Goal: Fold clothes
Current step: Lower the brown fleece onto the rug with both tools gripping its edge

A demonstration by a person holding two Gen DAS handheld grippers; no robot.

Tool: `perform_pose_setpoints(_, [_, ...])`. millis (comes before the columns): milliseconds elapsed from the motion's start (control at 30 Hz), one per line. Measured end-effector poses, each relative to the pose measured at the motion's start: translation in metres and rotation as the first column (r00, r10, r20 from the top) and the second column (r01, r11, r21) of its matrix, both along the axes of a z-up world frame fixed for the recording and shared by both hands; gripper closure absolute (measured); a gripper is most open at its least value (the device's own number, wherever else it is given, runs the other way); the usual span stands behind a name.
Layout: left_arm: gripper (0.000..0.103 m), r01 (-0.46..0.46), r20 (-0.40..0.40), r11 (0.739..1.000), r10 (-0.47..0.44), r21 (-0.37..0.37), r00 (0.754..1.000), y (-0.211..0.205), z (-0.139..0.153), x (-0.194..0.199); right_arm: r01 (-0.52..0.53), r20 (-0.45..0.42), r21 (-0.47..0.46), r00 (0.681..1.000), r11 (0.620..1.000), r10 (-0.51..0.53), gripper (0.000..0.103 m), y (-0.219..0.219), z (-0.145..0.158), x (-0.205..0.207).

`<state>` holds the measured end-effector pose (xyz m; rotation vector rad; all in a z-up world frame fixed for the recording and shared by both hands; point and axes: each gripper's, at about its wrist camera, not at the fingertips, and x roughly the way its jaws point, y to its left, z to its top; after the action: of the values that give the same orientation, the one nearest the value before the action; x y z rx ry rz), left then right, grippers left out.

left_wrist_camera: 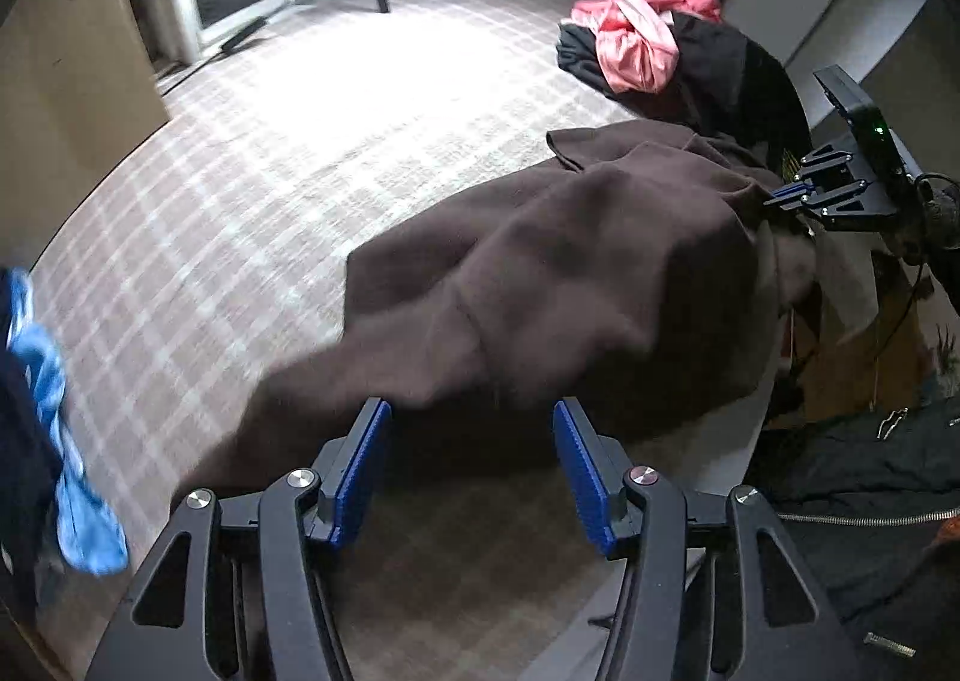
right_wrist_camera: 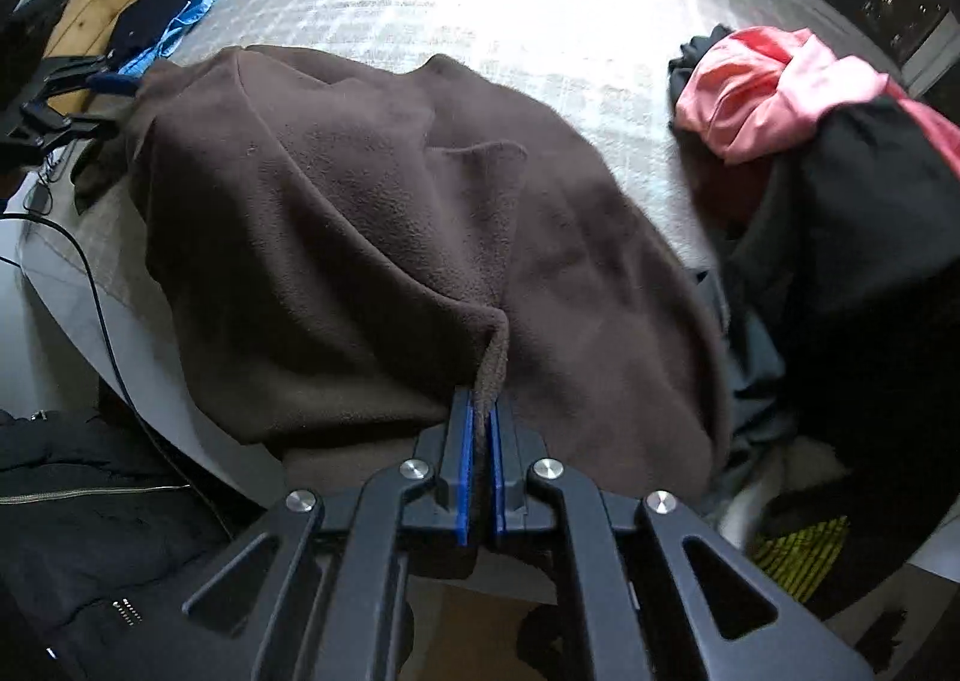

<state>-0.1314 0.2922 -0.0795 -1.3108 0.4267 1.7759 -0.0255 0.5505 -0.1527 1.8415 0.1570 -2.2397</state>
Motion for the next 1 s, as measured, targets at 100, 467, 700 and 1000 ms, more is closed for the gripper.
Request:
perform_pose_setpoints(100, [0.048,0.042,0.017,0.999,-0.041,-0.027,0.999,0.011,-0.009,-0.016,0.002,0.003,-0.019,1.0,1.0,-0.002,0.097,0.006,0.0,-0.001])
perform_pose_setpoints(467, [0.08,0.157,0.235,0.986,-0.14,-0.058,0.962,0.005,-0.047,0.019,0.06,0.042,-0.005,0.997,0.998,-0.059,0.097,0.026,-0.004,0.026])
perform_pose_setpoints(700, [0.061,0.175,0.181,0.984,-0.167,-0.032,0.969,-0.008,-0.023,0.034,0.059,0.069,0.016,0.996,0.998,-0.06,0.097,0.028,-0.012,0.033])
perform_pose_setpoints(1000, [0.045,0.358,0.128,0.931,-0.348,-0.074,0.929,0.037,-0.025,0.053,0.051,0.045,0.02,0.998,0.998,-0.052,0.097,0.012,-0.011,0.046])
